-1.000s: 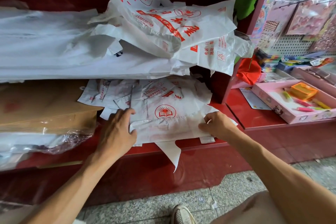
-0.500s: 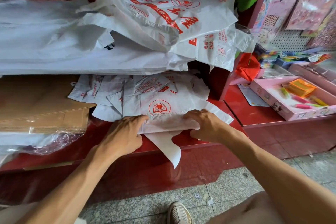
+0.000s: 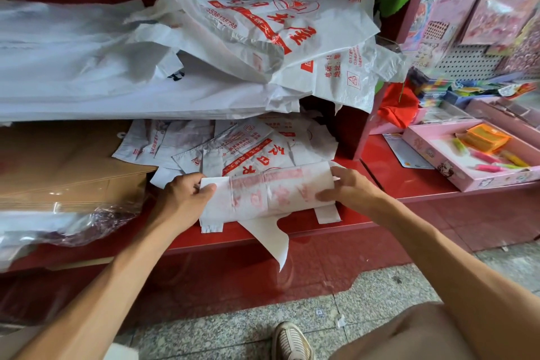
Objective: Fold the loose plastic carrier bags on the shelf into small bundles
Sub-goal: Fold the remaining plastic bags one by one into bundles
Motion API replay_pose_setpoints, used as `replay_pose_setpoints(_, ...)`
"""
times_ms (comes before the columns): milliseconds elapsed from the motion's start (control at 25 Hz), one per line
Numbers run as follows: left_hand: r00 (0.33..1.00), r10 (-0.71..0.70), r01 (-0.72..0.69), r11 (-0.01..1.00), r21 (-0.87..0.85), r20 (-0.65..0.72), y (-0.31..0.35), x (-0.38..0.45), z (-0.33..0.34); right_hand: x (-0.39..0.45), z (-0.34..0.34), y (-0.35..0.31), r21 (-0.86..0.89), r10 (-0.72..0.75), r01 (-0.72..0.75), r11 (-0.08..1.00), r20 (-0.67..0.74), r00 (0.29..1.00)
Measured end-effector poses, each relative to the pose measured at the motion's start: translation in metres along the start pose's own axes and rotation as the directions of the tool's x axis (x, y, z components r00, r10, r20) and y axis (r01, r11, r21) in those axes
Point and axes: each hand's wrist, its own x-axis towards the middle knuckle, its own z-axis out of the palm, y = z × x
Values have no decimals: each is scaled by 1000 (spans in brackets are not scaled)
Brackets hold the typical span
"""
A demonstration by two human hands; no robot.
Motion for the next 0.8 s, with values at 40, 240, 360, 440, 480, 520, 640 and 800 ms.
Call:
replay_pose_setpoints(40, 1000, -15, 15, 999, 48, 14, 0, -1, 0, 3, 1, 3, -75, 22, -22, 997, 0, 1000)
replay_pose_setpoints(240, 986, -124, 132, 989, -67, 116, -6, -2, -1, 15, 9, 11, -234, 40, -62, 970, -99, 994)
replay_pose_setpoints(360, 999, 22, -18, 997, 81, -49, -3, -9, 1, 16, 15, 7, -449, 1, -59, 891, -129, 992)
replay_pose_setpoints(440, 929, 355, -315, 906, 283, -102, 0, -11, 5, 12, 18, 1, -655, -174, 4, 756, -196, 965)
replay_pose_setpoints(480, 872, 489, -452, 834, 317, -41, 2, -14, 9, 10, 21, -2, -716, -303, 96, 692, -168, 938)
replay_pose_setpoints(520, 838, 542, -532, 789, 307, 61, 3, -16, 13, 7, 26, -7, -732, -402, 216, 646, -85, 912)
replay_pose_setpoints(640, 824, 498, -561, 784, 266, 271, 7, -22, 25, 2, 45, -16, -686, -306, 391, 613, 250, 919)
replay_pose_setpoints(800, 892, 375, -438, 855, 276, 253, 9, -16, 18, 5, 44, -21, -708, -166, 281, 648, 228, 959)
